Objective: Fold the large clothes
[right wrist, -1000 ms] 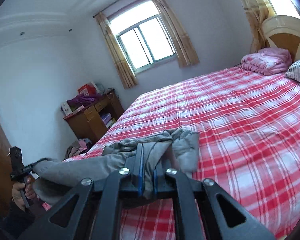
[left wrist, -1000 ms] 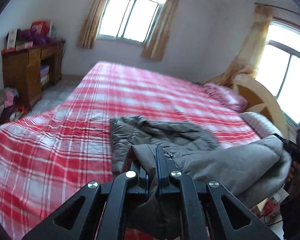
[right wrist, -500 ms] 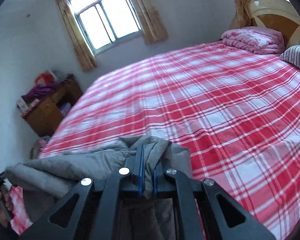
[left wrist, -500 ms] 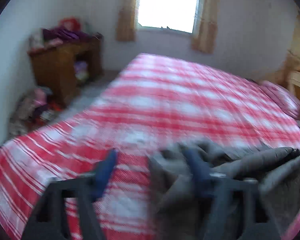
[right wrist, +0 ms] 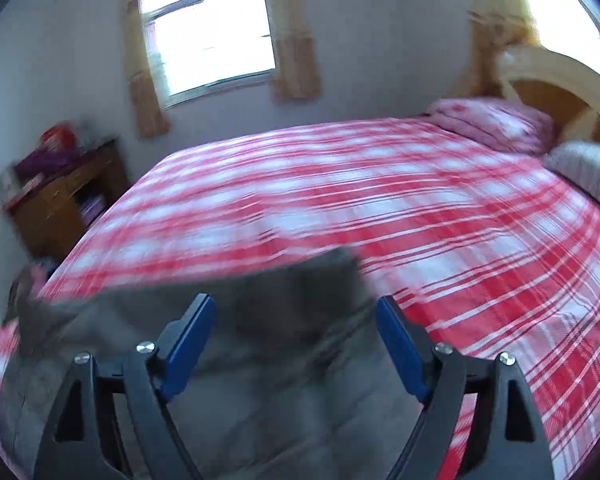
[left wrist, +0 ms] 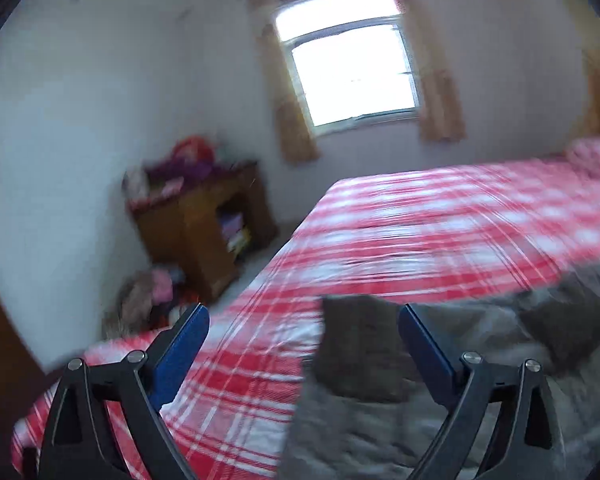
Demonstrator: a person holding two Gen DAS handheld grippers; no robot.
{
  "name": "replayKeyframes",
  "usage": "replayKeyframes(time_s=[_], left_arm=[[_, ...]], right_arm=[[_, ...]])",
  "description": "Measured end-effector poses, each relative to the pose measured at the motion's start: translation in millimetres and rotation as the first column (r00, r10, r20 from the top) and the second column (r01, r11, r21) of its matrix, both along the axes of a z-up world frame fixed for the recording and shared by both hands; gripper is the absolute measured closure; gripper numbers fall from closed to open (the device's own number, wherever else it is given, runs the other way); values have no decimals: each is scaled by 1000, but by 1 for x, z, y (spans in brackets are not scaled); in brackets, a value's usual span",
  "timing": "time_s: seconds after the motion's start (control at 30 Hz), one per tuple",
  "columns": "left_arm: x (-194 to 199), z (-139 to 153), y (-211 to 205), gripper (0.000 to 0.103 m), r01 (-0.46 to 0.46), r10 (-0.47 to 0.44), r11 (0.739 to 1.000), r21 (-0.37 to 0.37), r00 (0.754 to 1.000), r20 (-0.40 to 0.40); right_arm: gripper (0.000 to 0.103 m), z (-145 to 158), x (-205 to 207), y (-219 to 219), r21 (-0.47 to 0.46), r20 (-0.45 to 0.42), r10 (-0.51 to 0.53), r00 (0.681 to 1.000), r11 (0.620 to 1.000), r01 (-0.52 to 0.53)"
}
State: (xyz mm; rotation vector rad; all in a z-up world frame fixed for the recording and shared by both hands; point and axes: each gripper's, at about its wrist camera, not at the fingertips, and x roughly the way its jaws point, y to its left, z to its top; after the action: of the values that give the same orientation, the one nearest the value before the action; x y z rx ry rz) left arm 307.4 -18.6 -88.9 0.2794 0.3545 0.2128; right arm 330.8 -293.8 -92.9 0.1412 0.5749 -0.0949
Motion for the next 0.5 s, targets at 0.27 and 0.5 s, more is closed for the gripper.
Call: replayKeyframes(time_s=[0.27,0.5], left_arm=[[49,-55,-34,4,34,-15,976,214,996,-90],[121,-94,27,3,-122,111,992,-20,949,-296]], right_arm=[[13,-38,12,80,-241,-115,206,972,943,-228],[13,-72,52,35,-179,-197,97,976,975,-133]])
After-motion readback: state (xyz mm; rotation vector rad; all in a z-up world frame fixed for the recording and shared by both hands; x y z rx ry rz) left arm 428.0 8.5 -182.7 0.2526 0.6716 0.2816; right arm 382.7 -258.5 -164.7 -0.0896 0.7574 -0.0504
